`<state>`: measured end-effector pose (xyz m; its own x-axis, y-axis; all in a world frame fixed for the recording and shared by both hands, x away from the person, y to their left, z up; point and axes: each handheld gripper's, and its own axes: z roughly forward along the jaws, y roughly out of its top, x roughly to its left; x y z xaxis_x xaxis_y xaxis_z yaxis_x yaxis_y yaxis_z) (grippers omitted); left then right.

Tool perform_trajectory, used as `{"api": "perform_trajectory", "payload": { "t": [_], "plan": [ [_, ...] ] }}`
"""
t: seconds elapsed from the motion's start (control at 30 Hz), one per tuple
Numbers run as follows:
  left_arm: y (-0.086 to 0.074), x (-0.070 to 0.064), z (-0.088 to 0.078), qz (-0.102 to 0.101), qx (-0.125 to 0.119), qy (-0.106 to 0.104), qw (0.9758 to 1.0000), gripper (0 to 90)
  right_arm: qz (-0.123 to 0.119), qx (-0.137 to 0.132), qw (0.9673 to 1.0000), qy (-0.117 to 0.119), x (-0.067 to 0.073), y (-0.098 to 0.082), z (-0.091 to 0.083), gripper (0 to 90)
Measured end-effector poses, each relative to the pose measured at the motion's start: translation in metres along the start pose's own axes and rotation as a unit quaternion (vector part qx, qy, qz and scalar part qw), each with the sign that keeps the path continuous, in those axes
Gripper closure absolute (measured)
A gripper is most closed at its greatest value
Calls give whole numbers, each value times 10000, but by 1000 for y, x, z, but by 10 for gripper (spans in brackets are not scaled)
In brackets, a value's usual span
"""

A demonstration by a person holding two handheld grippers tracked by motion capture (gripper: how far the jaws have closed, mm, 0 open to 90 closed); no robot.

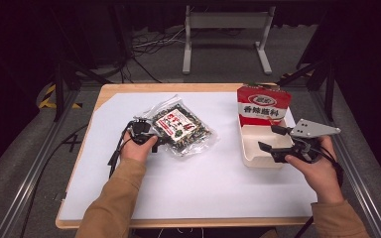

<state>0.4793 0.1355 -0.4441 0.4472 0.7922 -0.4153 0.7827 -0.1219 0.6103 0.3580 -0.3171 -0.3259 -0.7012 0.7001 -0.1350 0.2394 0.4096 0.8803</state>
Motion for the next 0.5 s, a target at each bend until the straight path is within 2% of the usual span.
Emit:
{"api": "perform_trajectory", "payload": {
  "t": [0.1,0.17,0.3,0.37,0.4,0.5],
  "plan": [
    [0,-1,1,-21,-38,102,9999,338,16,0,10000,-2,0,0,0,280],
    [0,-4,3,48,-54,249,9997,368,15,15,10000,-11,-1,-1,0,280],
    [1,-6,4,95,-37,345,9994,401,20,14,10000,4,-1,-1,0,280],
    [1,-7,5,64,-33,368,9993,412,15,8,10000,1,-1,-1,0,280],
    [2,-9,6,141,-8,469,9988,414,14,7,10000,4,-1,-1,0,280],
    [2,-11,7,159,-4,527,9985,416,11,9,10000,4,0,-1,0,280]
  ]
}}
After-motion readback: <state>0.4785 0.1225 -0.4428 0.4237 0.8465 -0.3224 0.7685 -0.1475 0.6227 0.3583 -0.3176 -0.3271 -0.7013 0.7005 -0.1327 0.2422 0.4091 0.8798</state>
